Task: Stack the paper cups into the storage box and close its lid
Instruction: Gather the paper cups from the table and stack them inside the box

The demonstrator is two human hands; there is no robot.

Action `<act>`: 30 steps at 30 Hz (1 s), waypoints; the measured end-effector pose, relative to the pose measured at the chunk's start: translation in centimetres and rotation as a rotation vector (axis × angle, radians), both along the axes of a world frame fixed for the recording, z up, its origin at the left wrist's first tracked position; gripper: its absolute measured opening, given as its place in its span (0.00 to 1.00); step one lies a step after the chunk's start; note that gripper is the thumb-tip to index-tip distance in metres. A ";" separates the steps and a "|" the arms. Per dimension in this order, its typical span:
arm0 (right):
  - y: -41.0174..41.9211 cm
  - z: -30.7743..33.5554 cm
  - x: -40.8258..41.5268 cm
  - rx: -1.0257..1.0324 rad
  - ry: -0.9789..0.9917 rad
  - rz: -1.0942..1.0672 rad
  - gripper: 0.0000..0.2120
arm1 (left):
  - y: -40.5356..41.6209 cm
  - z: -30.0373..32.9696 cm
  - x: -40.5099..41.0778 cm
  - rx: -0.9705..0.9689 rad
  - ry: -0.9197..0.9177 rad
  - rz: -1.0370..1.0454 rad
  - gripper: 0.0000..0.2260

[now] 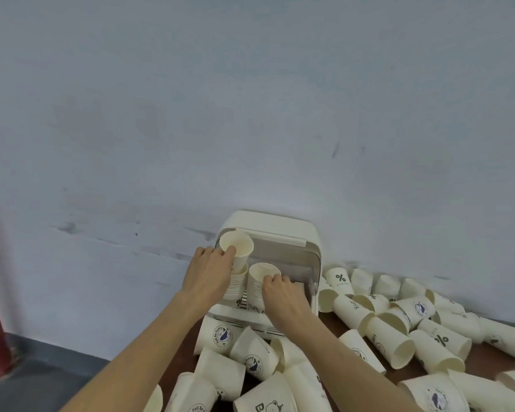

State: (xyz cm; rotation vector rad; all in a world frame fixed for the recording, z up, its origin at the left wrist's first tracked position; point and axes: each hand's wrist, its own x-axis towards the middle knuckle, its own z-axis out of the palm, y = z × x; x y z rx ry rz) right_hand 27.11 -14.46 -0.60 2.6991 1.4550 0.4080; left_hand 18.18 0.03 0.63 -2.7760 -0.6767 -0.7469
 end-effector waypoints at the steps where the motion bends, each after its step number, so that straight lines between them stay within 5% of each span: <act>1: 0.0 -0.3 -0.1 -0.001 0.005 -0.005 0.13 | 0.0 -0.4 0.1 -0.016 0.042 -0.002 0.11; 8: -0.5 -0.6 -0.8 -0.003 0.161 -0.056 0.25 | -0.2 -2.2 0.2 -0.131 0.310 0.069 0.14; 15: -1.3 -0.3 -1.5 0.042 0.222 -0.069 0.38 | -1.9 -1.9 0.3 -0.180 0.340 0.083 0.18; 18: -3.1 0.2 -1.8 0.076 0.245 -0.046 0.33 | -3.3 -1.7 -0.3 -0.102 0.248 0.079 0.25; 24: -10.0 0.6 -0.9 0.142 0.206 -0.074 0.13 | -8.3 -2.1 -0.8 -0.111 0.199 -0.110 0.14; 30: -17.8 0.5 1.9 0.150 0.211 -0.299 0.09 | -14.5 -3.4 1.6 -0.138 0.241 -0.260 0.13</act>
